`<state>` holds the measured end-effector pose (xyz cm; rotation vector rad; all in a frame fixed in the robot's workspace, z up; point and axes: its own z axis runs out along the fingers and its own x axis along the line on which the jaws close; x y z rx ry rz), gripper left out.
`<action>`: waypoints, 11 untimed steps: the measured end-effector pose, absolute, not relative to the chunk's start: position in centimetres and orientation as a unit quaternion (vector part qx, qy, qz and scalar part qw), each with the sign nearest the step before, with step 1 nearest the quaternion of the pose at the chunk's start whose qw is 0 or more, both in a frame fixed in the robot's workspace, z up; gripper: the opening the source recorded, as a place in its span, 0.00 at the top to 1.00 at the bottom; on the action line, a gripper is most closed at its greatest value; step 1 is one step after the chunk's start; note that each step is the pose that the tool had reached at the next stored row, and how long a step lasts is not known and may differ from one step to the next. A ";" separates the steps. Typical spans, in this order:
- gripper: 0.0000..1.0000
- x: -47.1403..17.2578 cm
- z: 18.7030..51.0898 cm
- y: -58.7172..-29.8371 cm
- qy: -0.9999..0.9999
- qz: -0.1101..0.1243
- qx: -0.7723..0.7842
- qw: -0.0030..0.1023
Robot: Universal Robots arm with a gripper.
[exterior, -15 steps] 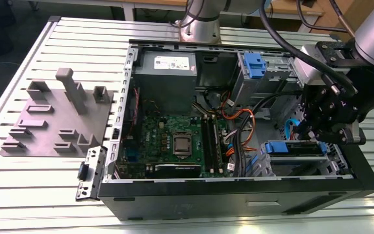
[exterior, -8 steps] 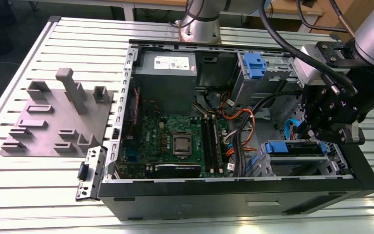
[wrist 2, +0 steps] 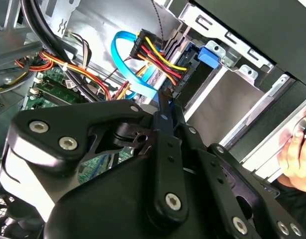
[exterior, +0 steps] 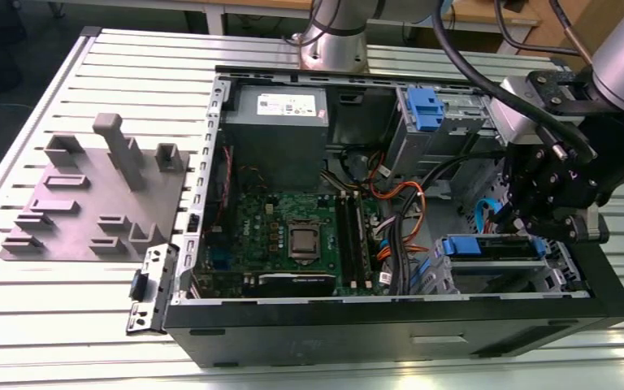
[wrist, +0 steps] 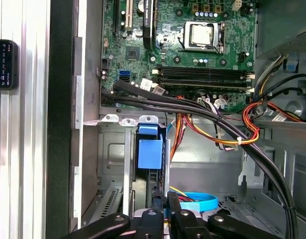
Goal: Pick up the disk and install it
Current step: 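Insert the second disk wire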
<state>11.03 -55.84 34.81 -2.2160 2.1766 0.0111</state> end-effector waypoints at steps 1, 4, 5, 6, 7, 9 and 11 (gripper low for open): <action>0.84 11.0 34.8 -55.9 0.701 0.003 -0.713 0.017; 0.84 11.0 34.7 -55.9 0.701 -0.004 -0.713 0.010; 0.84 10.9 34.7 -55.9 0.701 -0.005 -0.713 0.009; 0.84 10.9 34.7 -55.9 0.701 -0.007 -0.714 0.007; 0.84 10.9 34.6 -55.9 0.701 -0.009 -0.714 0.005; 0.84 10.9 34.5 -55.9 0.701 -0.011 -0.714 0.003; 0.84 10.9 34.5 -55.9 0.701 -0.011 -0.714 0.003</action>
